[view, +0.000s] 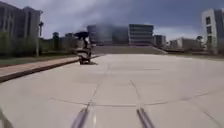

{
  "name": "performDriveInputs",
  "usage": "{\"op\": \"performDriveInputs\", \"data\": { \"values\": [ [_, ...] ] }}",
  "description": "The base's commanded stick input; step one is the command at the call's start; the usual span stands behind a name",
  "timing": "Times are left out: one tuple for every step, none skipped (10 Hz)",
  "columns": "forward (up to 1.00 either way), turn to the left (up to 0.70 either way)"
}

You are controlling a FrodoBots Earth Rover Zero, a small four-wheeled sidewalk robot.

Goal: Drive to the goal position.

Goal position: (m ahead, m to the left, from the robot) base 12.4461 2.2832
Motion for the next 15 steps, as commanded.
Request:
{"op": "performDriveInputs", "data": {
  "values": [
    [1.0, -0.37],
    [1.0, -0.35],
    [1.0, -0.33],
    [1.0, -0.31],
    [1.0, -0.22],
    [1.0, 0.0],
    [1.0, 0.0],
    [1.0, 0.0],
    [1.0, 0.0],
    [1.0, 0.0],
    [1.0, -0.11],
    [1.0, -0.37],
    [1.0, -0.38],
    [1.0, -0.17],
    [1.0, 0.0]
  ]
}}
